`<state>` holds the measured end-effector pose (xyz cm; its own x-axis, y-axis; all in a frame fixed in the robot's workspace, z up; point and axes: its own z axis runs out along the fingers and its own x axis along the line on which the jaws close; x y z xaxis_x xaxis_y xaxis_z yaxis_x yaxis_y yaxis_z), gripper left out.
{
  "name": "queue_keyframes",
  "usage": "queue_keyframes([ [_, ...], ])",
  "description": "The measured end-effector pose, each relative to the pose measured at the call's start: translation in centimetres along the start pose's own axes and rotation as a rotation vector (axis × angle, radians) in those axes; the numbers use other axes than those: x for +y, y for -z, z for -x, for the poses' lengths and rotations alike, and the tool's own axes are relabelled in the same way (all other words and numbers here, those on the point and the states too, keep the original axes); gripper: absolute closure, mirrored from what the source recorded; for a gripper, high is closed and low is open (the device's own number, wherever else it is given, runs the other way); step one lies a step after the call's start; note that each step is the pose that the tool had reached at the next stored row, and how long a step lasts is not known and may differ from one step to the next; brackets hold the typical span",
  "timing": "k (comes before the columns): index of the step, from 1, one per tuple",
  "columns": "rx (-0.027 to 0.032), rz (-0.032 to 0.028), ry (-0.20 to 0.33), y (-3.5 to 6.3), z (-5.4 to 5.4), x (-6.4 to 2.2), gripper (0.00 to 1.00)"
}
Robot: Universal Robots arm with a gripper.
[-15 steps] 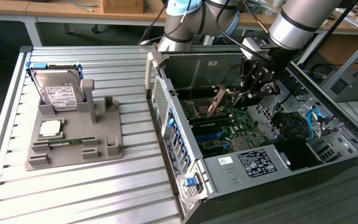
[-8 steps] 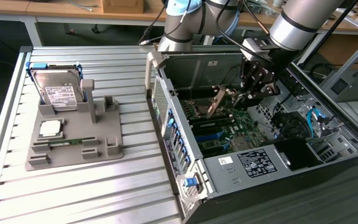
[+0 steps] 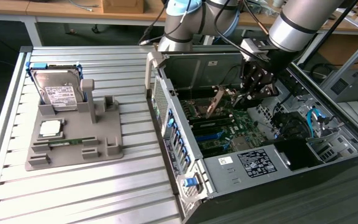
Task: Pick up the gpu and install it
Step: 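Insert the gpu into the slot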
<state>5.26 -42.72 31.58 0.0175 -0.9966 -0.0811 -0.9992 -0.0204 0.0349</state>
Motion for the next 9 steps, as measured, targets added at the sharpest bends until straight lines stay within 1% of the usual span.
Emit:
queue_keyframes([
  [3, 0.0, -0.0004, -0.001, -0.05, 0.0, 0.37, 0.73],
  [4, 0.0, -0.0007, -0.001, -0.09, -0.1, 0.73, 0.73],
  [5, 0.0, -0.0009, -0.001, -0.11, -0.1, 0.89, 0.73],
  [9, 0.0, -0.0011, -0.001, -0.17, -0.2, 1.36, 0.73],
])
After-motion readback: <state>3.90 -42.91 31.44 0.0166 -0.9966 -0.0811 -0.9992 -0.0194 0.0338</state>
